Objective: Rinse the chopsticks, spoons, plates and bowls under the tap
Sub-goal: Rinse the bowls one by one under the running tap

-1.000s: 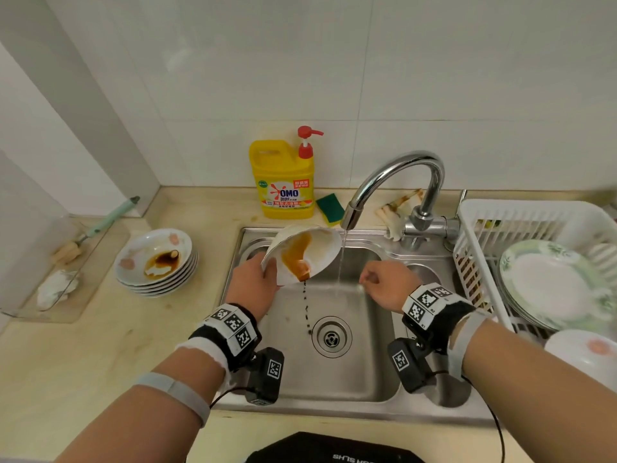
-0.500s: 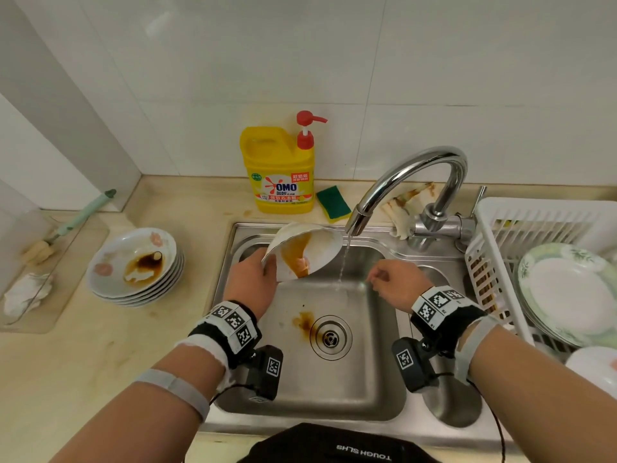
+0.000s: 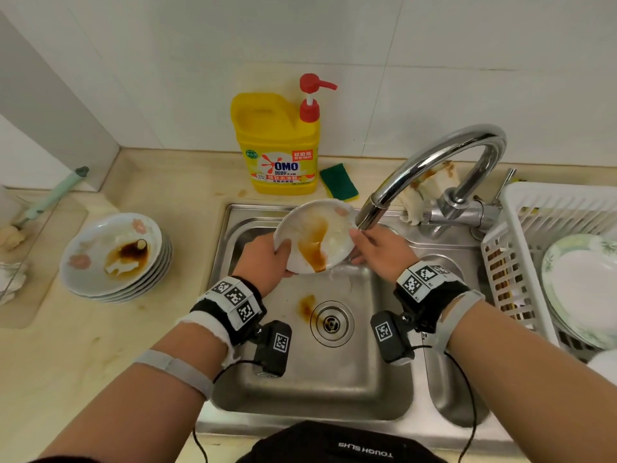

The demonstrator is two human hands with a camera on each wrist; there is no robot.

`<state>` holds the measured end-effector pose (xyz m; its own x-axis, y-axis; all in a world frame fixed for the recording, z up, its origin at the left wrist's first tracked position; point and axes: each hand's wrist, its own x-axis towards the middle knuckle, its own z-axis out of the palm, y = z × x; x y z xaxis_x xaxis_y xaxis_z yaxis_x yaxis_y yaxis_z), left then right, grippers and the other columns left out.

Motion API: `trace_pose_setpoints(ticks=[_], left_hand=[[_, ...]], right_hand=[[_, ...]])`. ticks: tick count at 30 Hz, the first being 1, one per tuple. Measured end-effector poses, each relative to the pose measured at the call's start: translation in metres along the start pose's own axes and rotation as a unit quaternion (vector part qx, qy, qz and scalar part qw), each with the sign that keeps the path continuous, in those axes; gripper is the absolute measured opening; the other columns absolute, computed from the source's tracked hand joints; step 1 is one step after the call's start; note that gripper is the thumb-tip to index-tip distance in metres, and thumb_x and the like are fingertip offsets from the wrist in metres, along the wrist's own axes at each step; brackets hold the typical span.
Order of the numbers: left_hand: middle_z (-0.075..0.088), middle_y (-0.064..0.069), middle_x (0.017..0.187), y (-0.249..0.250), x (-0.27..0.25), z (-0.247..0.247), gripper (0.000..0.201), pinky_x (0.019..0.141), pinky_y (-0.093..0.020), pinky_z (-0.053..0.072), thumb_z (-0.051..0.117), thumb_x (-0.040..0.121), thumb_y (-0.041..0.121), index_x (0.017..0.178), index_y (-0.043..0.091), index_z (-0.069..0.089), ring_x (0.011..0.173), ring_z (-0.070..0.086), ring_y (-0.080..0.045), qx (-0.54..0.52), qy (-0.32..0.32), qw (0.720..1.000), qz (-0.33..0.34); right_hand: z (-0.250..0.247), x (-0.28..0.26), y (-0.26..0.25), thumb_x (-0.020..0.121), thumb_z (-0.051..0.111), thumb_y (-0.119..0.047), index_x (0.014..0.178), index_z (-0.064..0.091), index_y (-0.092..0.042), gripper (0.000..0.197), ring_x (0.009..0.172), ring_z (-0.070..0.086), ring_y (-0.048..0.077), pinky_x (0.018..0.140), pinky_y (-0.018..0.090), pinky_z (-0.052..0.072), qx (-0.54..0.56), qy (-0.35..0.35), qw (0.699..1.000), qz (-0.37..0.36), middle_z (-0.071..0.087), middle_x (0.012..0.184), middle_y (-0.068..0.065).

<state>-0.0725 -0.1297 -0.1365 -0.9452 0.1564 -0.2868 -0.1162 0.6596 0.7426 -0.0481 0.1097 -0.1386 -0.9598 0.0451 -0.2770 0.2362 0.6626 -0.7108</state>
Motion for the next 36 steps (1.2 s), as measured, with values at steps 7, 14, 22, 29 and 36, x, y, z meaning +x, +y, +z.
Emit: trace_pose_setpoints(ticks=[7,14,22,29,36], left_hand=[[0.072,-0.011,0.101,-0.002,0.002,0.002,0.031,0.051,-0.014,0.052,0.046,0.105,0.028,0.113,0.004,0.064,0.067,0.073,-0.012,-0.033,-0.016,0.999,-0.018],[0.074,-0.007,0.094,-0.001,0.007,0.0,0.029,0.055,-0.016,0.055,0.047,0.105,0.029,0.107,0.007,0.066,0.064,0.073,-0.008,-0.025,-0.017,1.0,-0.007],[0.073,-0.002,0.087,0.005,0.007,-0.001,0.023,0.049,-0.008,0.045,0.044,0.106,0.03,0.099,0.018,0.062,0.058,0.071,-0.004,0.03,-0.023,0.999,0.011],[0.07,0.003,0.076,0.006,0.006,-0.003,0.03,0.049,-0.01,0.043,0.043,0.106,0.03,0.078,0.027,0.054,0.058,0.07,-0.005,0.062,-0.016,0.998,0.02],[0.069,0.002,0.066,0.011,0.009,-0.004,0.037,0.056,-0.021,0.047,0.045,0.104,0.031,0.07,0.02,0.055,0.06,0.068,-0.008,0.113,-0.012,0.993,0.038]], right_hand=[[0.007,0.003,0.005,0.106,0.052,-0.03,0.087,0.071,-0.007,0.035,0.065,0.07,-0.004,0.081,0.014,0.052,-0.002,0.014,1.0,-0.002,0.072,0.064,-0.009],[0.01,0.004,0.009,0.097,0.064,-0.027,0.096,0.069,-0.011,0.017,0.089,0.066,0.025,0.087,0.038,0.051,-0.045,0.046,0.998,0.003,0.073,0.084,0.006],[0.003,0.002,-0.008,0.103,0.05,-0.051,0.087,0.066,-0.011,0.046,0.08,0.063,0.029,0.082,0.044,0.051,-0.029,0.095,0.995,0.008,0.066,0.072,0.009],[0.008,-0.002,-0.001,0.101,0.057,-0.019,0.104,0.066,-0.008,0.015,0.09,0.062,0.03,0.074,0.03,0.039,-0.067,0.074,0.995,-0.011,0.068,0.086,0.011],[0.011,-0.001,-0.003,0.097,0.045,-0.063,0.094,0.063,-0.032,0.036,0.075,0.071,0.024,0.074,0.05,0.06,0.01,0.095,0.995,0.005,0.069,0.082,0.001]])
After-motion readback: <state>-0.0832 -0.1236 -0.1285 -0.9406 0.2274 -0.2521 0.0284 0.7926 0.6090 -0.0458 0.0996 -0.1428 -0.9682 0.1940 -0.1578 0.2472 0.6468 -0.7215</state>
